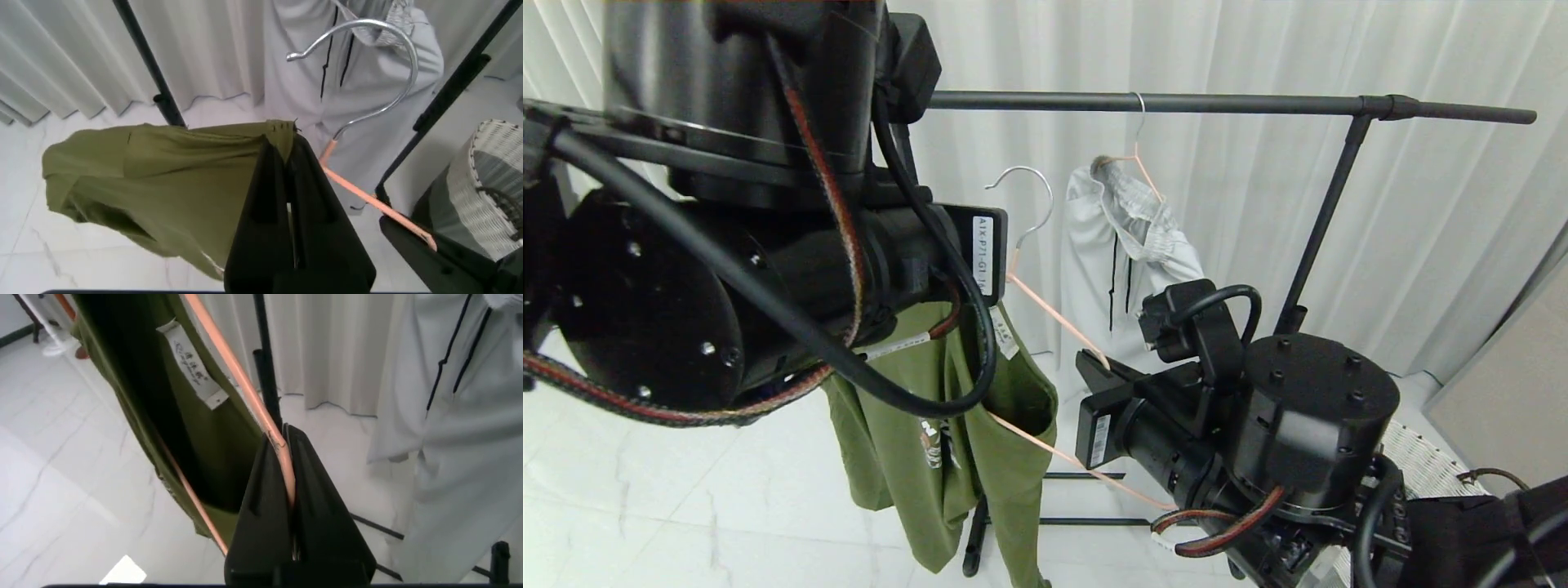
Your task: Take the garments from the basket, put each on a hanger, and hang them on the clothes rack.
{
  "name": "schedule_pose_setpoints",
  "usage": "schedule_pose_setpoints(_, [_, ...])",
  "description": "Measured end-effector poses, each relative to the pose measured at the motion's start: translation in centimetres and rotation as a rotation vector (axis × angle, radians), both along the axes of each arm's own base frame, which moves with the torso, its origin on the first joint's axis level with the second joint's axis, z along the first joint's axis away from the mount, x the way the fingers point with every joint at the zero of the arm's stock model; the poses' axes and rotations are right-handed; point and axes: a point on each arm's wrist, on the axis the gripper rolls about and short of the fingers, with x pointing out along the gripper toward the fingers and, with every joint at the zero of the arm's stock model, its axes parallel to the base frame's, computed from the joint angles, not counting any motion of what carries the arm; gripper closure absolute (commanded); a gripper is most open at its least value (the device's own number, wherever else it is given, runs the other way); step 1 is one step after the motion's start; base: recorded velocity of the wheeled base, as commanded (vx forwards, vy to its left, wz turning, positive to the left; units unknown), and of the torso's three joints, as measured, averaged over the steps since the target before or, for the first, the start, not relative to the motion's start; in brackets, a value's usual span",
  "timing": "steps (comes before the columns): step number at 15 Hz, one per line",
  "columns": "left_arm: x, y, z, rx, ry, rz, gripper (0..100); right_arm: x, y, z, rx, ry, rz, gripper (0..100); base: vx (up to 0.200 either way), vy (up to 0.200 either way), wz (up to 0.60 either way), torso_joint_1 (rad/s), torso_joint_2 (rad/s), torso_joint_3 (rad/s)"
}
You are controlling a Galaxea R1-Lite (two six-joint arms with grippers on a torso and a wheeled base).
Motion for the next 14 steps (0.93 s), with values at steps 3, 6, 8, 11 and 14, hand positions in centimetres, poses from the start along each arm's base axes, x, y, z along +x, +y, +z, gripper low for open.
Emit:
schedule_pose_setpoints(3, [-0.7,1.0,-0.2,0.028,0.003,-0.021,100,0.5,-0.6,0.3,0.006,-0.014,-0.031,100,0.0,0.0,0.0,0.0,0.0,0.0])
schedule_pose_setpoints(6, [-2.0,2.3,-1.4,0.096,0.026,-0.099,100,1.0,-1.1,1.3,0.03,-0.082,-0.054,100,0.0,0.0,0.0,0.0,0.0,0.0])
schedule_pose_setpoints(8, [-3.0,3.0,-1.6,0.144,0.005,-0.163,100,1.1,-1.3,1.7,0.027,-0.12,-0.062,100,0.0,0.0,0.0,0.0,0.0,0.0])
schedule_pose_setpoints(11, [-4.0,3.5,-1.2,0.176,-0.079,-0.291,100,1.1,-1.3,2.1,0.043,-0.15,-0.067,100,0.0,0.0,0.0,0.0,0.0,0.0])
schedule_pose_setpoints(14, [-3.9,3.5,-0.9,0.156,-0.178,-0.311,100,1.0,-1.4,2.3,0.053,-0.158,-0.068,100,0.0,0.0,0.0,0.0,0.0,0.0])
